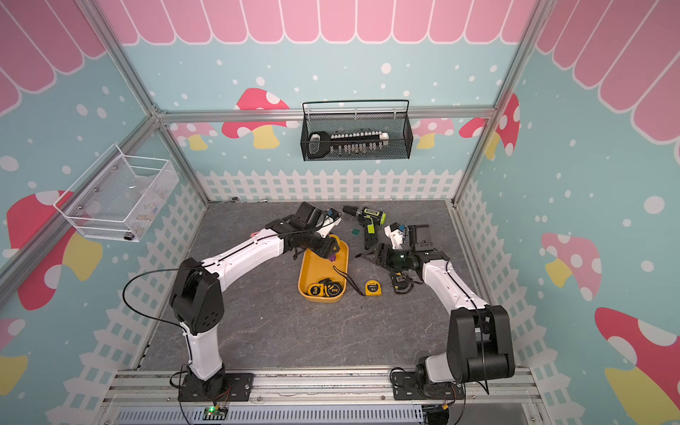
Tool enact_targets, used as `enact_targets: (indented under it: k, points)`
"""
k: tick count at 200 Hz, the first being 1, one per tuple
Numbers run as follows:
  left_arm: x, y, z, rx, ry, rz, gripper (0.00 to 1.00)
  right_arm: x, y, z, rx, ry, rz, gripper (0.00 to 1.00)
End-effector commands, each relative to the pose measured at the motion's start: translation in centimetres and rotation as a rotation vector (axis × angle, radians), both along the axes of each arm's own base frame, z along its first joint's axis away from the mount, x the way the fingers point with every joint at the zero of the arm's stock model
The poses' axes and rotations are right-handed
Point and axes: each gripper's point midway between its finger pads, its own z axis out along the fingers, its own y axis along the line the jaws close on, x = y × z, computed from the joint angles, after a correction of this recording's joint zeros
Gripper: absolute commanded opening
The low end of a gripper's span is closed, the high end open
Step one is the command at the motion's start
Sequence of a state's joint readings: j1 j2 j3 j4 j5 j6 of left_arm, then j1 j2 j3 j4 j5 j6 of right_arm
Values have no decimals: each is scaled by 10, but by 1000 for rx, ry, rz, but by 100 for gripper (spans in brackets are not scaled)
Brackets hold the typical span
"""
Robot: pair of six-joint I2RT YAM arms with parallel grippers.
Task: Take the tape measure out of the storage box
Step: Pick up the tape measure from the storage box.
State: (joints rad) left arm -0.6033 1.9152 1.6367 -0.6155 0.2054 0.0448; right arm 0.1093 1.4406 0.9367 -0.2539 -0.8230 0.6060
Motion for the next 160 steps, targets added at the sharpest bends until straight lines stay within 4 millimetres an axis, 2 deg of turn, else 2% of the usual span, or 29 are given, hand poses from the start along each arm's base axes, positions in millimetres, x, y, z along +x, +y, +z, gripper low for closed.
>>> enact_targets:
  k: [1, 35, 80, 135, 160]
  points:
    - [-20, -4, 15, -81, 66, -43, 50, 10, 24, 23, 112, -35, 55, 75]
    - [-29, -3, 16, -100, 92, -67, 50, 17, 55, 31, 142, -46, 119, 75]
    - [-41, -3, 19, -124, 117, -101, 50, 18, 96, 20, 183, -9, 191, 71]
    - [-43, 3, 25, -116, 86, -103, 50, 20, 111, 5, 219, 53, 196, 65]
    - [-40, 4, 26, -109, 70, -97, 50, 19, 120, 5, 240, 74, 218, 53]
